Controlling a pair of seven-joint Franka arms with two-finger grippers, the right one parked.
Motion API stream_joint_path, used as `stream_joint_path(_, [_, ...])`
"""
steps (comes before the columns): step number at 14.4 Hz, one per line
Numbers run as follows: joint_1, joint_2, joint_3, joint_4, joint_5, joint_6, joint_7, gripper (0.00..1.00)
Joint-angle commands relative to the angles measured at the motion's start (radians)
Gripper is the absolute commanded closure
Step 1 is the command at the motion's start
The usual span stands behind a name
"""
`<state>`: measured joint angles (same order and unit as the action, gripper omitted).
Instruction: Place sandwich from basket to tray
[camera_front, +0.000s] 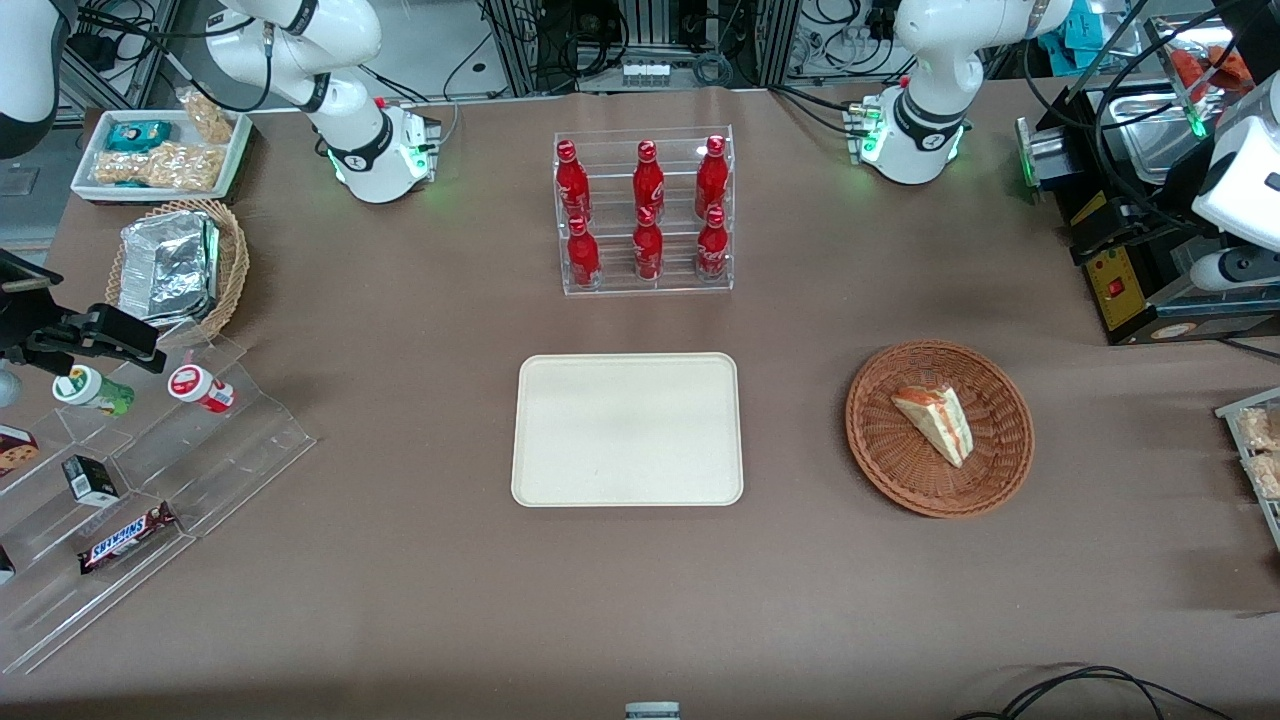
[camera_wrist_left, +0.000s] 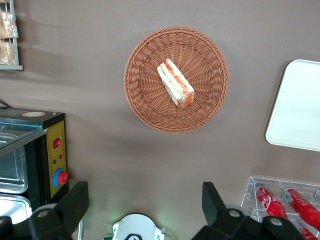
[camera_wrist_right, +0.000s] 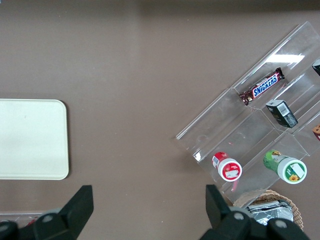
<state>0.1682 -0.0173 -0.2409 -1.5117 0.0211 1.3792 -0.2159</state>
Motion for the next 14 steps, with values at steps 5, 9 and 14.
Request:
stream_joint_path(5, [0.001, -0.001, -0.003, -0.005, -0.007, 0.011, -0.016, 0.00])
stream_joint_path(9, [0.002, 0.000, -0.003, -0.012, -0.010, 0.006, -0.019, 0.00])
stream_joint_path(14, [0.001, 0.144, -0.001, -0.015, -0.009, -0.028, -0.147, 0.00])
